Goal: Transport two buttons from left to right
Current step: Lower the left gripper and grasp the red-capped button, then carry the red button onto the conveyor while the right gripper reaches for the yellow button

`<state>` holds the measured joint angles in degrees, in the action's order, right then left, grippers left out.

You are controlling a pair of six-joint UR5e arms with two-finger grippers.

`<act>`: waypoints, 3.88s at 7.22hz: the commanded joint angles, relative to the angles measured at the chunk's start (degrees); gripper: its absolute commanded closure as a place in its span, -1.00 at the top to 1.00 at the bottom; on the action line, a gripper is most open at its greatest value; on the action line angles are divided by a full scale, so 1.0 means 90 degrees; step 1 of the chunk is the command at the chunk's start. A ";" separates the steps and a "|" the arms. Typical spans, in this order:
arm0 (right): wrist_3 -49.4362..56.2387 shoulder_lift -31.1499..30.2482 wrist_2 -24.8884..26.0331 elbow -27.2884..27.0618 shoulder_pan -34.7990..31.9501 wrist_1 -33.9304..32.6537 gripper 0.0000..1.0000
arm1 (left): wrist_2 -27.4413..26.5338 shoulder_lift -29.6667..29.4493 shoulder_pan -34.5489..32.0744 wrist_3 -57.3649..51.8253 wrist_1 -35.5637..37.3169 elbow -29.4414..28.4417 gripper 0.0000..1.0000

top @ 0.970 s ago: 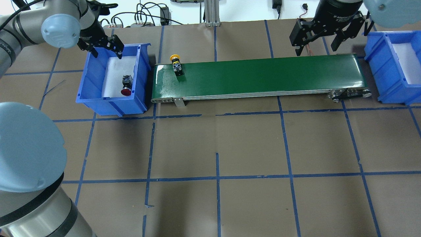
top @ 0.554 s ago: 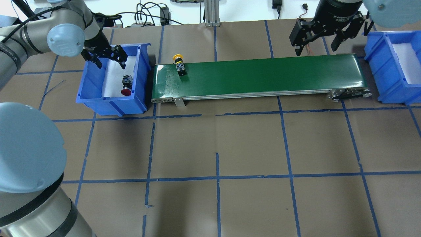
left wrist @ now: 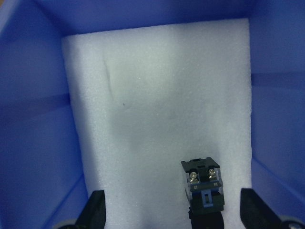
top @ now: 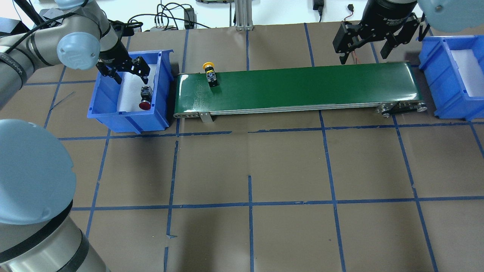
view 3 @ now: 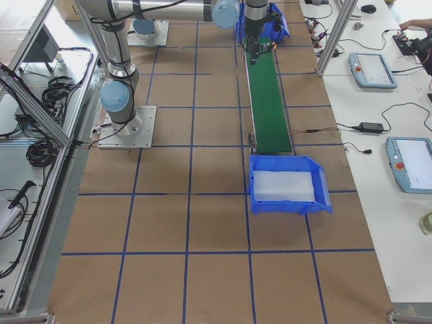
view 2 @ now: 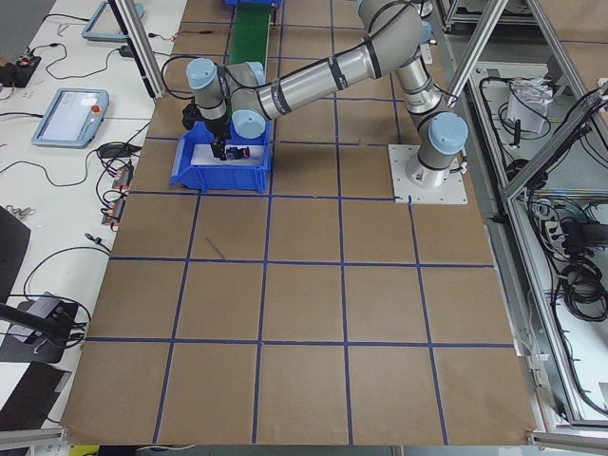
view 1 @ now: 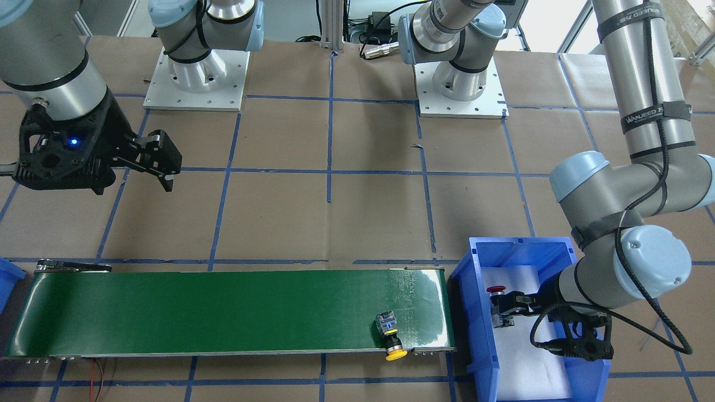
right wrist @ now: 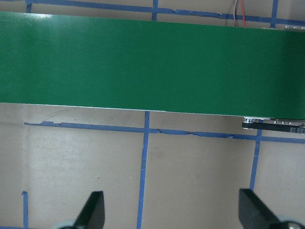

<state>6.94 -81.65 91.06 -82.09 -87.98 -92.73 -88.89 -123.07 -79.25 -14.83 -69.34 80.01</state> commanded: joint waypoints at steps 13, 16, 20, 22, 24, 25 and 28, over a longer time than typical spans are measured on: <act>0.0000 0.0000 0.0000 0.0000 0.0000 0.0000 1.00 | 0.0267 -0.0134 0.0026 0.0212 0.0038 0.0231 0.38; 0.0000 0.0000 0.0000 -0.0010 0.0000 0.0000 1.00 | 0.0277 -0.0183 0.0026 0.0222 0.0048 0.0232 0.38; 0.0010 -0.0078 0.0000 -0.0388 0.0010 -0.0077 1.00 | 0.0316 -0.0222 0.0006 0.0232 0.0048 0.0212 -0.64; 0.0000 -0.0156 -0.0020 -0.0459 0.0000 -0.0107 1.00 | 0.0404 -0.0222 0.0006 0.0300 0.0058 0.0115 -0.77; 0.0010 -0.0166 -0.0068 -0.0459 0.0010 -0.0107 1.00 | 0.0356 -0.0057 -0.0003 0.0300 -0.0019 0.0007 -0.77; 0.0010 -0.0166 -0.0059 -0.0459 0.0000 -0.0107 1.00 | 0.0355 0.0224 0.0006 0.0300 -0.0223 -0.0003 -0.76; -0.0058 -0.0089 -0.0068 -0.0449 0.0000 -0.0369 1.00 | 0.0297 0.0792 -0.0032 0.0552 -0.0537 0.0007 -0.76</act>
<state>6.75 -82.97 90.53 -86.15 -87.97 -94.75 -86.01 -117.76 -79.30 -11.33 -73.52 80.09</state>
